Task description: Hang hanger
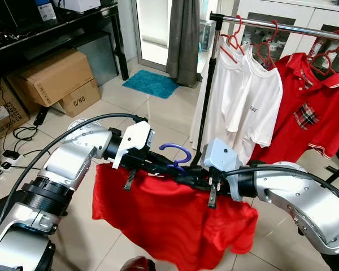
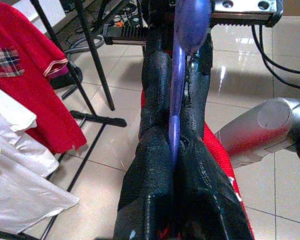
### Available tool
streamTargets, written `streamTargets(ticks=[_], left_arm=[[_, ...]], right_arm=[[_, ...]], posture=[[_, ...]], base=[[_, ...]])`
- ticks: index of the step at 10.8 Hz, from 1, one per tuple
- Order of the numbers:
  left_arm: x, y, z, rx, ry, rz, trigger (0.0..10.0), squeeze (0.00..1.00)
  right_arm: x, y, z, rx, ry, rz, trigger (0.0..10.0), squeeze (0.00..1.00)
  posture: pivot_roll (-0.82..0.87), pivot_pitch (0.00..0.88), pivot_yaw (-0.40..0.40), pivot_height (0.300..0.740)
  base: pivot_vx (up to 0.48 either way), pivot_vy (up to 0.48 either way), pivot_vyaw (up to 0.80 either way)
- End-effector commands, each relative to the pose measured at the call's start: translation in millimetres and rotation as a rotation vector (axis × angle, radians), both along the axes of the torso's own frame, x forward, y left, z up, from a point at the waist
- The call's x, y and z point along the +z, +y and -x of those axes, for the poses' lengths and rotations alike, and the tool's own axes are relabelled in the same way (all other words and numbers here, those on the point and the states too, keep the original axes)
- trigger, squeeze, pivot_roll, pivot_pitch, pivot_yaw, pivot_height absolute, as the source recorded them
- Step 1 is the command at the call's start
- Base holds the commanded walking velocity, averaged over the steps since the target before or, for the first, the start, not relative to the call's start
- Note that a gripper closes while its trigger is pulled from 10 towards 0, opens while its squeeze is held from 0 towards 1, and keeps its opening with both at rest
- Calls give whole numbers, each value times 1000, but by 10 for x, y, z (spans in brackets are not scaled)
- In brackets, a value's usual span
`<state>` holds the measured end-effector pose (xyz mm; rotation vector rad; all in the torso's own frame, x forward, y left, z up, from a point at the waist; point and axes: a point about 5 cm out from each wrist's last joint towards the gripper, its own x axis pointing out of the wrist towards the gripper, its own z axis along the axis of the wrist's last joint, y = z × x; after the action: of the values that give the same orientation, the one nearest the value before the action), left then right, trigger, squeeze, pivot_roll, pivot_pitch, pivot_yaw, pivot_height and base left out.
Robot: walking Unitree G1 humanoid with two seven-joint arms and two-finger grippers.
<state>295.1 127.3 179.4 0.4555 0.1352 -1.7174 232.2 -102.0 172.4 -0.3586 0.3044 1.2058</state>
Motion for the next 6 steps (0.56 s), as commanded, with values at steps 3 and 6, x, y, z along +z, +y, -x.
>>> streamTargets(ticks=[3, 6], left_arm=[[256, -53, -57, -18, -103, 62, 0, 0], [370, -64, -114, 34, -88, 176, 10000, 1000]], right_arm=[[-64, 1, 13, 15, 40, 6, 0, 0], [-76, -29, 3, -6, 57, -15, 0, 0]], posture=[[42, 0, 48, 740], [44, 0, 47, 740]], base=[[0, 0, 0], [0, 0, 0]])
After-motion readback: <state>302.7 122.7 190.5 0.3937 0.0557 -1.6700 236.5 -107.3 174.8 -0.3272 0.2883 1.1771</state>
